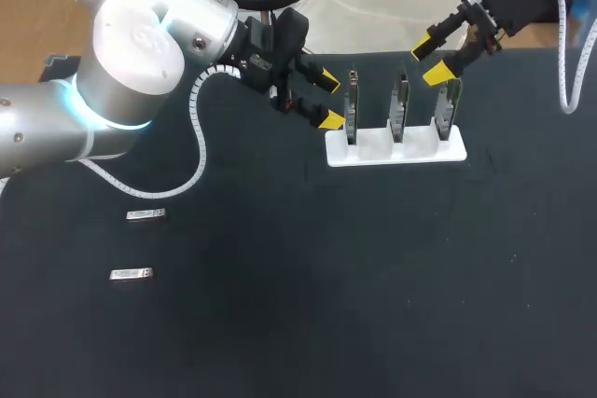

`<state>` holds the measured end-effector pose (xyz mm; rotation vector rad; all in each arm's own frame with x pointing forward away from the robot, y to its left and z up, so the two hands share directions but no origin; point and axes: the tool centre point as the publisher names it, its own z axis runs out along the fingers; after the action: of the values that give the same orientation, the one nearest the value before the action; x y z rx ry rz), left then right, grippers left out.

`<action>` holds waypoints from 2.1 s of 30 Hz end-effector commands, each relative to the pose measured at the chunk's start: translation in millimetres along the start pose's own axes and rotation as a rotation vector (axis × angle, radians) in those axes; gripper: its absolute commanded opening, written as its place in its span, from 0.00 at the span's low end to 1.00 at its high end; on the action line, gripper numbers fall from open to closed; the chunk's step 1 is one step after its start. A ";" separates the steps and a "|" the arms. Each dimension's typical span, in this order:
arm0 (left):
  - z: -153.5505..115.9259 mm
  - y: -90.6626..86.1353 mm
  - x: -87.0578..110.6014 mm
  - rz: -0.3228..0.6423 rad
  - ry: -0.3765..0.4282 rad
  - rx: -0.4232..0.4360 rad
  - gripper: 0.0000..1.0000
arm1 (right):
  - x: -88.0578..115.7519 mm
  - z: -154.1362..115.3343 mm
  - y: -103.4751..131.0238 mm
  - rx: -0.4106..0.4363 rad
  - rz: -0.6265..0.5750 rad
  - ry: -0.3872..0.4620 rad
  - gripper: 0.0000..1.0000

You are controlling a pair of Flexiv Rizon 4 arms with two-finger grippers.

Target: Pick up the optical module with the left hand, and insert it into the network port with the right hand.

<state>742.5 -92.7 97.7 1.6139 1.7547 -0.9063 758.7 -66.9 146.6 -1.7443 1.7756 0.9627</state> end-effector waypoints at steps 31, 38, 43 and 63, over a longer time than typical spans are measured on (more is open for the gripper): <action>-56.7 -8.2 15.8 0.014 0.324 -0.264 1.00 | -0.3 0.4 0.8 0.003 -0.001 0.001 1.00; -85.2 -23.6 41.7 0.058 0.481 -0.290 1.00 | -0.3 0.4 0.8 0.003 -0.001 0.001 1.00; -105.3 -31.2 61.0 0.050 0.567 -0.317 1.00 | -0.3 0.4 0.8 0.003 -0.001 0.001 1.00; -159.1 -75.2 170.5 -0.108 0.995 -0.378 1.00 | -0.3 0.4 0.8 0.003 -0.001 0.001 1.00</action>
<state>660.6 133.0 68.3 1.8370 2.4481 0.2697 758.6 -66.9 146.6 -1.7443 1.7756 0.9623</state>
